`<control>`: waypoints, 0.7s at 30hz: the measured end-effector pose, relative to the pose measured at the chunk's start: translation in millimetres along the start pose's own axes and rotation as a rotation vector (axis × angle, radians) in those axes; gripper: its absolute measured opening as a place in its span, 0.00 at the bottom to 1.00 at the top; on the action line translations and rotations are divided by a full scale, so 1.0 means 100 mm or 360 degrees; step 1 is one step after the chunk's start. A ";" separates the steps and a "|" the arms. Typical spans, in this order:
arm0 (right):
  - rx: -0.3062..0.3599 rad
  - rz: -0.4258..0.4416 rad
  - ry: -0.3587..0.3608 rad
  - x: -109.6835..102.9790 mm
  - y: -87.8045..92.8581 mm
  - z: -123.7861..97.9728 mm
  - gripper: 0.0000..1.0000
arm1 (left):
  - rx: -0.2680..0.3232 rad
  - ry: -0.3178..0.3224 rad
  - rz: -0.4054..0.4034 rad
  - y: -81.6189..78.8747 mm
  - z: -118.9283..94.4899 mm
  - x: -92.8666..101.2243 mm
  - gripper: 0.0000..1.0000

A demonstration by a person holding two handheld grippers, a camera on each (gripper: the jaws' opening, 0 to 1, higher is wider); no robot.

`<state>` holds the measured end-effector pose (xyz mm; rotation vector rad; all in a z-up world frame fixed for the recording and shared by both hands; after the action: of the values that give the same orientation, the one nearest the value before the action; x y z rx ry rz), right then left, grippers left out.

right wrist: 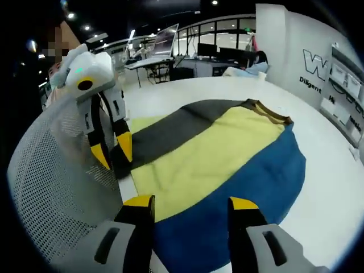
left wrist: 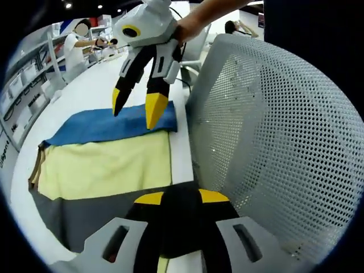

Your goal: Fold the garment on the visible template until the final outline fits inside the template.

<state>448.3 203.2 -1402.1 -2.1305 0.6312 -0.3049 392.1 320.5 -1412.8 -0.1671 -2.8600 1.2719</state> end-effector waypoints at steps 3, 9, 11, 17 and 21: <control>-0.0007 0.0002 -0.0027 -0.05 0.01 -0.01 0.47 | -0.0002 0.0004 -0.0006 0.00 0.01 0.00 0.20; -0.0063 -0.0081 -0.0097 -0.16 0.09 -0.03 0.44 | -0.0027 0.0023 0.0026 0.03 0.05 0.03 0.19; -0.0090 -0.0107 -0.0113 -0.19 0.13 -0.04 0.43 | -0.0036 0.0023 0.0044 0.05 0.06 0.03 0.18; -0.0168 -0.0192 -0.0154 -0.29 0.27 -0.04 0.41 | -0.0057 0.0028 0.0074 0.09 0.08 0.04 0.16; -0.0211 -0.0271 -0.0161 -0.30 0.34 -0.05 0.37 | -0.0064 0.0020 0.0076 0.10 0.08 0.02 0.15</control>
<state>409.9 199.5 -1426.5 -2.3165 0.4226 -0.2522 390.9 320.9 -1425.9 -0.2444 -2.8894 1.2172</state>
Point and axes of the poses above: the point that each gripper's makers call its tool centre point, and the gripper's own axes: z roughly forward along the fingers, x roughly to its right, y roughly out of its underside, the point moved 2 cm from there along -z, roughly backward along the fingers, and after that the axes turned 7 degrees about x, right-handed, at the moved point
